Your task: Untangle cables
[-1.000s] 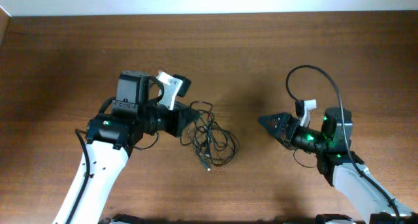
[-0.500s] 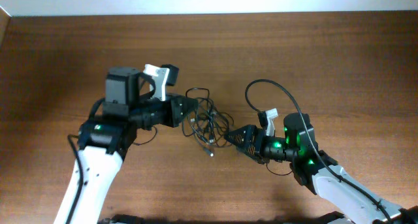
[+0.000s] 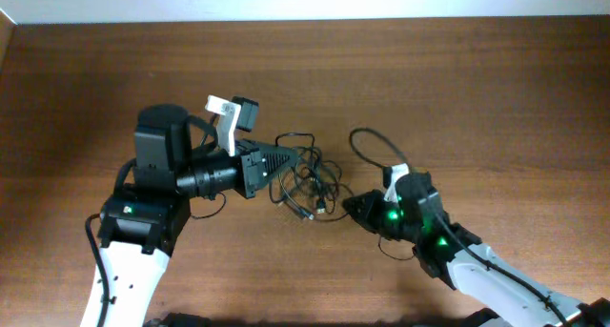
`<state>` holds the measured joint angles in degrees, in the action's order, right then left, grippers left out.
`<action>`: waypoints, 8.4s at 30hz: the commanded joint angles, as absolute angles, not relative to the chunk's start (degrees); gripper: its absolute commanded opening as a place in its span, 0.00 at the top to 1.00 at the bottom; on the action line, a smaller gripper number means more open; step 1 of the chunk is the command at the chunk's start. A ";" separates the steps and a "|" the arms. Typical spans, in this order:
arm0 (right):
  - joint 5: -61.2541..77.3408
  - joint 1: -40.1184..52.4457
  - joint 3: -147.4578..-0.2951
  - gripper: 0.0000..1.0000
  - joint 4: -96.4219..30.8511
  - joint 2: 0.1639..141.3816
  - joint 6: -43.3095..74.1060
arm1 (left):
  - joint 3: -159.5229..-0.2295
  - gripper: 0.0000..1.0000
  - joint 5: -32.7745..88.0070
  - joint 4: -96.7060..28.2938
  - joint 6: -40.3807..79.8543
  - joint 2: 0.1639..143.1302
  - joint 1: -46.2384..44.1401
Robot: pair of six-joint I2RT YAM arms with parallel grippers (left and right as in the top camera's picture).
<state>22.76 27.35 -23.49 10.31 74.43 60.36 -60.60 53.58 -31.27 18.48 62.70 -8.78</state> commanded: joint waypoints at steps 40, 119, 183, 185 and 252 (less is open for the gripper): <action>34.92 -23.68 -46.30 0.86 -43.11 71.92 14.70 | -60.84 1.00 68.82 -32.10 0.78 90.08 25.50; 79.09 5.56 -46.30 0.96 45.69 85.84 55.16 | -60.73 0.42 -23.44 -42.87 38.00 96.71 -12.08; 35.27 19.22 -46.28 0.01 -26.39 85.86 27.88 | -52.90 0.51 -6.42 -35.79 44.18 90.13 -1.34; 35.24 19.22 -46.28 0.01 -26.37 85.86 27.88 | -52.90 0.58 -3.31 -34.37 44.16 91.61 -1.34; 36.88 25.34 -46.30 0.13 -4.93 82.50 32.16 | -66.70 1.00 38.30 -47.68 10.57 78.78 -5.15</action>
